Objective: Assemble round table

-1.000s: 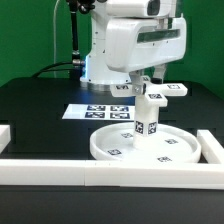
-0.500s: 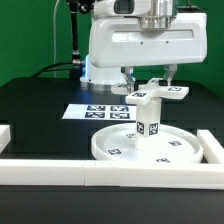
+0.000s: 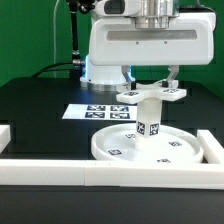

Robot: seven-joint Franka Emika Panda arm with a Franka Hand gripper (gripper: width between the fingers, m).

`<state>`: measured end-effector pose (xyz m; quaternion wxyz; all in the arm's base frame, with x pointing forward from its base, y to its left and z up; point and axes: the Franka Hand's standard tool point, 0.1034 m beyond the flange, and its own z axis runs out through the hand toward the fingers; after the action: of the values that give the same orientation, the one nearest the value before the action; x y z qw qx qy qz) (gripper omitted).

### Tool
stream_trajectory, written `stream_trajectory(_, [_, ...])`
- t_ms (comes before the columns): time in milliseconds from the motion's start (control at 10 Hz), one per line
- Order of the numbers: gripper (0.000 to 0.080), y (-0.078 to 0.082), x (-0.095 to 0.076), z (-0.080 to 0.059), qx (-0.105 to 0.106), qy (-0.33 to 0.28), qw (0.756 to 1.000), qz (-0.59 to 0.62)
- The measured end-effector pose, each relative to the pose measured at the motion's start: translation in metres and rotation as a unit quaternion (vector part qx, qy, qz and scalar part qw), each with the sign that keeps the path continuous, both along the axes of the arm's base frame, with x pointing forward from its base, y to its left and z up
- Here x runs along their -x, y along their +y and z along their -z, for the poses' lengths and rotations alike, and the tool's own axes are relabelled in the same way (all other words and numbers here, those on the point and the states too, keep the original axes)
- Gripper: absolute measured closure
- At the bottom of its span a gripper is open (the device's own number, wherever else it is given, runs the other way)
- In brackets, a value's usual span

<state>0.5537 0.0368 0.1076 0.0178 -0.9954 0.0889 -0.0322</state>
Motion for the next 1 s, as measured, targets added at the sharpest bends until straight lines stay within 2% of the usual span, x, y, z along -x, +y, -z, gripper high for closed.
stream_trajectory(200, [0.0356,-0.0003,0.0,0.0003,-0.008,0.003,0.997,0.079])
stream_trajectory(300, [0.0356,-0.0019,-0.0005,0.0005,-0.018,0.003,0.99,0.14])
stream_trajectory(600, [0.0356,-0.0031,-0.0018,0.0004,-0.041,0.005,0.956,0.292])
stream_trajectory(900, [0.0356,-0.0025,-0.0023,0.0007,-0.059,0.013,0.907,0.416])
stream_trajectory(1000, [0.0356,-0.0025,-0.0024,0.0007,-0.071,0.019,0.878,0.473])
